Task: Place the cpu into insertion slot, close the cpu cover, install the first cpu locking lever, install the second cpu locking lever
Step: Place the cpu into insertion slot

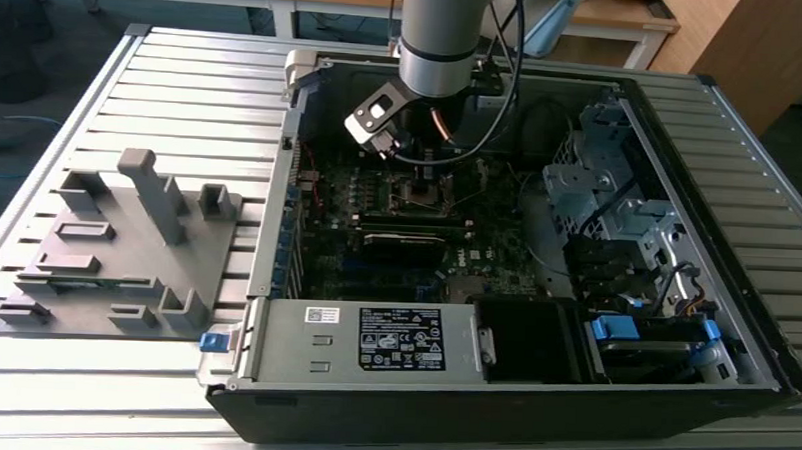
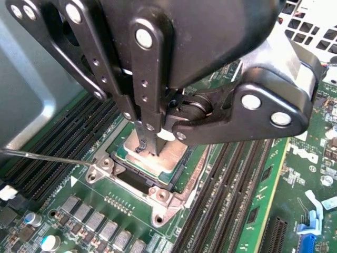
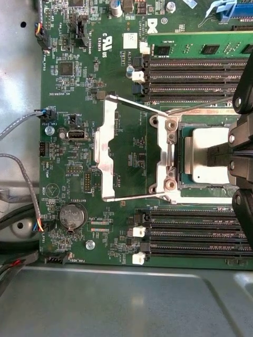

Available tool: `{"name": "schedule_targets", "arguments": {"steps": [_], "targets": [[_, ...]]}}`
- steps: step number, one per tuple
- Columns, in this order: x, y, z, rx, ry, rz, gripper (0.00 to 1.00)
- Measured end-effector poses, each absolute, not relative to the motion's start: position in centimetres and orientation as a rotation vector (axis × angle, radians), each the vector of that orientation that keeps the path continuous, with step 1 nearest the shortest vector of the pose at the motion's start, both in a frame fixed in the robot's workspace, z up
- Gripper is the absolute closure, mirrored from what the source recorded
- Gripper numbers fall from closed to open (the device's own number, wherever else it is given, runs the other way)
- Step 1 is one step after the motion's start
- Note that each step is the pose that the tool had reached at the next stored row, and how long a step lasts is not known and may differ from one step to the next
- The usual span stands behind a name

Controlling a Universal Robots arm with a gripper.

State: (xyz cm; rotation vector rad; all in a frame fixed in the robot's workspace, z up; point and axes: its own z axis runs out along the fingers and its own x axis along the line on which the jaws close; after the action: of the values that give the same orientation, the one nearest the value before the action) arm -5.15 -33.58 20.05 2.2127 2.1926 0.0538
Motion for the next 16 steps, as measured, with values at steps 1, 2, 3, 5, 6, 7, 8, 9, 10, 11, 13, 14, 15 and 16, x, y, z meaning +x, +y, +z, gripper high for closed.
{"name": "schedule_targets", "arguments": {"steps": [1, 2, 3, 5, 6, 7, 8, 9, 10, 11, 13, 14, 15, 16], "targets": [[-5.15, -33.58, 20.05, 2.213, 2.193, 0.054, 0.9], [-5.15, -33.58, 20.05, 2.213, 2.193, 0.054, 0.9], [-5.14, -33.57, 20.0, 2.213, 2.193, 0.054, 0.9], [-5.16, -33.59, 19.87, 2.212, 2.193, 0.052, 0.9], [-5.16, -33.59, 19.84, 2.212, 2.193, 0.052, 0.9], [-5.16, -33.59, 19.84, 2.212, 2.192, 0.052, 0.9], [-5.16, -33.59, 19.82, 2.213, 2.193, 0.053, 0.9], [-5.15, -33.58, 19.8, 2.213, 2.193, 0.054, 0.9], [-5.15, -33.58, 19.8, 2.213, 2.193, 0.054, 0.9], [-5.15, -33.58, 19.78, 2.213, 2.193, 0.054, 0.9], [-5.16, -33.59, 19.71, 2.213, 2.193, 0.053, 0.9], [-5.16, -33.59, 19.71, 2.213, 2.193, 0.053, 0.9], [-5.16, -33.58, 19.7, 2.213, 2.193, 0.053, 0.9], [-5.15, -33.58, 19.69, 2.213, 2.193, 0.054, 0.9]]}}
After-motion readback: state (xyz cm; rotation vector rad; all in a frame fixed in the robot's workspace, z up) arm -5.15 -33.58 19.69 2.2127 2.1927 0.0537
